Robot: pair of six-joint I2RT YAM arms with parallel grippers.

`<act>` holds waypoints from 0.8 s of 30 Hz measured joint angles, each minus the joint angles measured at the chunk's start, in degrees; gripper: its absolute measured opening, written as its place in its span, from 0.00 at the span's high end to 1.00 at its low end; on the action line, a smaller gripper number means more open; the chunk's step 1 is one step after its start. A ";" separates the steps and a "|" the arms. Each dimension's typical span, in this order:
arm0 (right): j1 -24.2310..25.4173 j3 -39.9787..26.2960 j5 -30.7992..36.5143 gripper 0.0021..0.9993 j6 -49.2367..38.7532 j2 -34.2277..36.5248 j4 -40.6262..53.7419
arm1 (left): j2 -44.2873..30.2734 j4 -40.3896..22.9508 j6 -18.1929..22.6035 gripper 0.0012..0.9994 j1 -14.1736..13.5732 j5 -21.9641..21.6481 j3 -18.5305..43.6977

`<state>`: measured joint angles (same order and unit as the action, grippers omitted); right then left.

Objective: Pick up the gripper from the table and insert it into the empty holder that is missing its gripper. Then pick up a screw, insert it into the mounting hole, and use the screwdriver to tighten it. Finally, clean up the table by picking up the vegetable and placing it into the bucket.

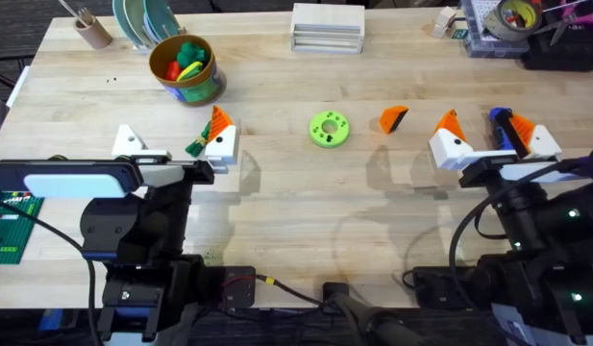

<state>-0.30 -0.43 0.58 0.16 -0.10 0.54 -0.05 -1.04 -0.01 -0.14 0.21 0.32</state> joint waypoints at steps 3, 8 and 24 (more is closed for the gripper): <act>0.00 -0.02 0.00 0.01 0.00 -0.01 0.23 | 0.01 0.00 0.02 0.01 0.00 0.00 0.00; 0.00 -0.04 0.00 0.01 0.00 0.00 0.35 | 0.00 0.00 0.08 0.01 0.00 0.00 0.00; 0.00 -3.17 -0.04 0.01 0.00 0.35 3.64 | -0.43 -6.60 1.29 0.01 0.00 -0.62 4.91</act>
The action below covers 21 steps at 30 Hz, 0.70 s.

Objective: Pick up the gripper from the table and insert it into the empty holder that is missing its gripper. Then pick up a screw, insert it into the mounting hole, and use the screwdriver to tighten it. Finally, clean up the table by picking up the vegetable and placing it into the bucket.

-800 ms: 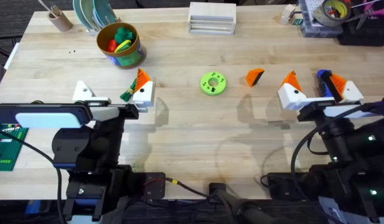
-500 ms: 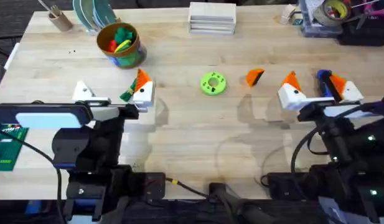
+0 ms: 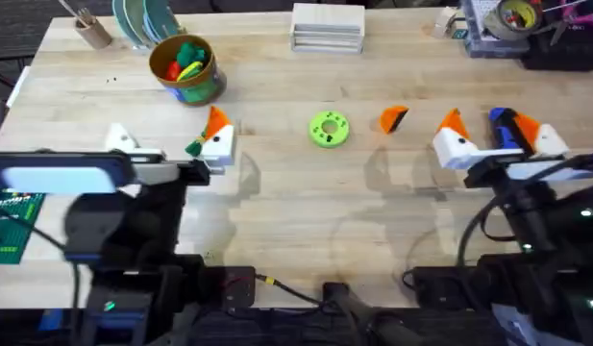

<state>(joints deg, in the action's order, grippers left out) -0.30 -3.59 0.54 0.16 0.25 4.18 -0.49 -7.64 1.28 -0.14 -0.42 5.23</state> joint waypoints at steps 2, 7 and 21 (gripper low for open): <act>0.00 -2.98 0.00 0.01 0.00 0.98 1.64 | -1.33 -2.63 0.04 0.01 0.00 -0.65 3.82; 0.00 -14.19 -0.02 0.01 0.00 6.51 9.11 | -8.99 -12.27 0.05 0.01 0.00 -1.65 15.41; 0.00 -33.20 -4.84 0.01 0.07 30.92 13.60 | -41.32 -21.29 0.07 0.01 0.00 -2.39 30.19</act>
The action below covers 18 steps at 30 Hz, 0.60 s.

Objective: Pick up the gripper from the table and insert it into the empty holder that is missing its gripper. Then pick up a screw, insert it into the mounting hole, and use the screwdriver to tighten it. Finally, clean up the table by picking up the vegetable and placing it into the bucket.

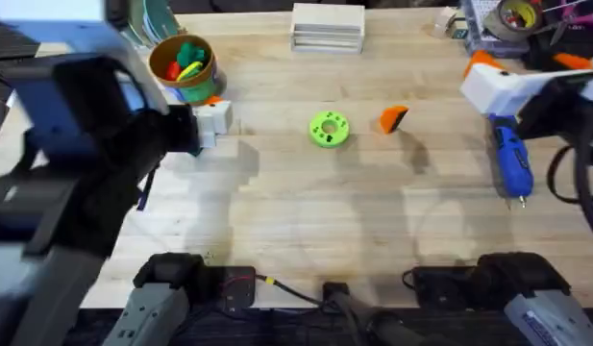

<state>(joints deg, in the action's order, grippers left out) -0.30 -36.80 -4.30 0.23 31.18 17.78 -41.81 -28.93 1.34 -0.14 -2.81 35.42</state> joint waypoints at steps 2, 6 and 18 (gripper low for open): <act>0.00 0.00 -0.85 0.01 0.02 1.79 0.00 | -2.87 0.09 0.00 0.01 0.00 -0.02 0.00; 0.00 0.00 -1.68 0.01 0.17 3.43 0.02 | -7.78 0.07 0.00 0.01 0.00 -0.02 0.00; 0.00 0.00 -2.22 0.01 0.20 3.43 -0.20 | -21.11 0.02 0.00 0.01 0.00 -0.02 0.00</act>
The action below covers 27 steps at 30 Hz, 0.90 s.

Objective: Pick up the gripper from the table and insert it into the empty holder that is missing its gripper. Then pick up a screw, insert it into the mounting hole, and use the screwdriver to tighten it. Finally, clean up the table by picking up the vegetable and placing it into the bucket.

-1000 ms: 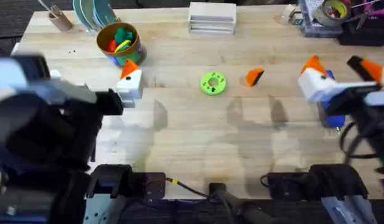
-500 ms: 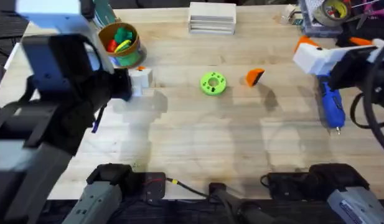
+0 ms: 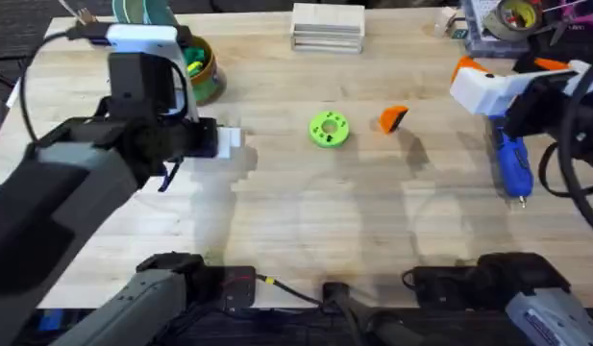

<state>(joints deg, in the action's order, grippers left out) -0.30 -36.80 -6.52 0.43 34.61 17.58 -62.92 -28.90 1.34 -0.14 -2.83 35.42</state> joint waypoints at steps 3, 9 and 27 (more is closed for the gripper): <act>0.00 -0.01 0.00 0.01 0.00 0.00 0.00 | -2.74 0.75 -0.02 0.32 0.00 0.00 0.00; 0.00 0.00 0.00 0.01 0.00 0.00 0.00 | -2.93 0.80 0.22 0.99 0.00 -0.01 0.00; 0.00 0.00 0.00 0.01 0.00 0.00 0.00 | 19.74 -1.78 -0.41 0.18 -0.04 7.10 6.21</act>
<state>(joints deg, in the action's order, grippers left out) -0.30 -36.80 -6.52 0.43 34.61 17.58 -43.18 -30.68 0.93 -0.19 4.27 41.63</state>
